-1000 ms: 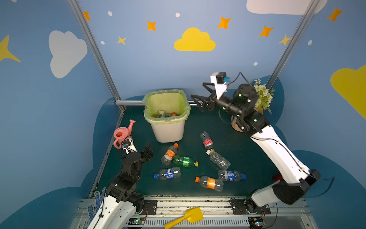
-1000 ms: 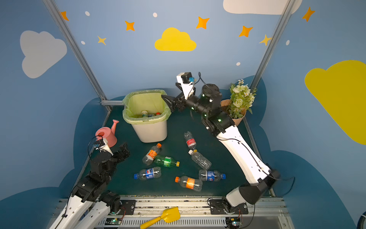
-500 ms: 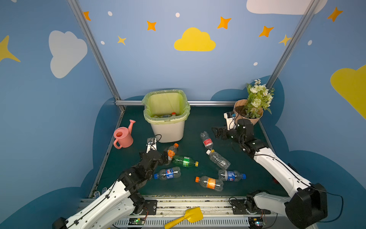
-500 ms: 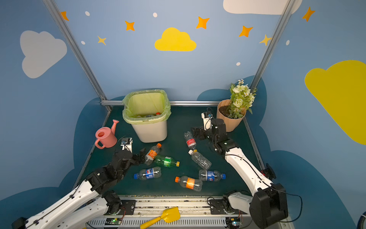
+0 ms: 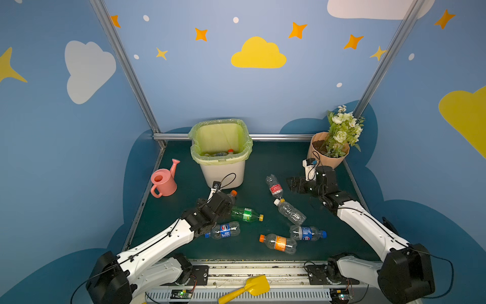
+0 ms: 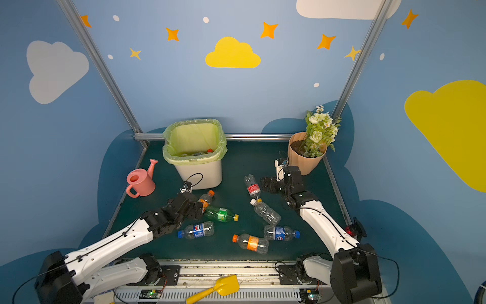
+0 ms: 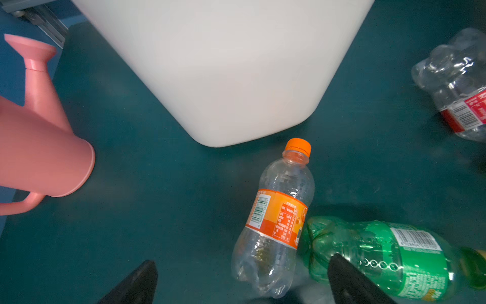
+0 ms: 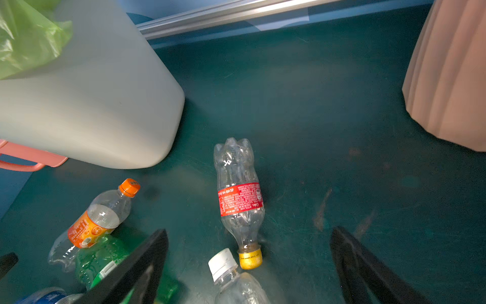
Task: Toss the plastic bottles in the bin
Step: 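Lower the left gripper onto an orange-capped clear bottle near the bin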
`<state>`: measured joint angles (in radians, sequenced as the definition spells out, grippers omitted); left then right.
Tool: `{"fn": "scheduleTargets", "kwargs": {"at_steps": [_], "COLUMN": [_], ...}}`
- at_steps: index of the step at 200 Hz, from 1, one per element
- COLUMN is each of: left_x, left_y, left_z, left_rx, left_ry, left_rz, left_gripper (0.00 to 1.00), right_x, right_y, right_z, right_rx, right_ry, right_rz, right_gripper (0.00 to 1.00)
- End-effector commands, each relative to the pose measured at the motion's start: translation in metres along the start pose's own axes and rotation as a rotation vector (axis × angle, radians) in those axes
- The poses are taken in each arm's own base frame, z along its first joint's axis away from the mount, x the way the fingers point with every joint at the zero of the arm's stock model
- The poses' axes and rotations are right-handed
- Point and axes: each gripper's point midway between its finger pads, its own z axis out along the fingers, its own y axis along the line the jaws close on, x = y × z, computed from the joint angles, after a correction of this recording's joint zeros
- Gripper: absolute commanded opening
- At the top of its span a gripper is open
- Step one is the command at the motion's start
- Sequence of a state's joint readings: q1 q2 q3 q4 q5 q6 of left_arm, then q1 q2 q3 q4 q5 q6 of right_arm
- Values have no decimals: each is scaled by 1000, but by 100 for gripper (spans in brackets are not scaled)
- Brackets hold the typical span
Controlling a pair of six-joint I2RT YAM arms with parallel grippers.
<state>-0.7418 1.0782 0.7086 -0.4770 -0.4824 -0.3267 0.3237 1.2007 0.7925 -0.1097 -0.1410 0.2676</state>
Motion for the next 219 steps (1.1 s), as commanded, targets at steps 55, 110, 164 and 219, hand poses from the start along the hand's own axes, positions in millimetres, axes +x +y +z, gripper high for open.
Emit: {"fn": "scheduleTargets", "kwargs": {"at_steps": [55, 110, 164, 219], "left_x": [7, 13, 21, 33], "left_y": [-11, -15, -20, -32], "left_z": [28, 50, 62, 76], "left_rx": [-79, -94, -82, -54], "left_ry": [152, 242, 331, 423], "left_rz": [97, 118, 150, 195], "left_gripper": [98, 89, 80, 79], "right_x": [7, 9, 10, 7], "right_y": [-6, -11, -12, -14], "right_z": [3, 2, 1, -1], "right_rx": [7, 15, 16, 18], "right_ry": [19, 20, 21, 10], "right_rz": [38, 46, 53, 55], "right_gripper": [96, 96, 96, 96]}}
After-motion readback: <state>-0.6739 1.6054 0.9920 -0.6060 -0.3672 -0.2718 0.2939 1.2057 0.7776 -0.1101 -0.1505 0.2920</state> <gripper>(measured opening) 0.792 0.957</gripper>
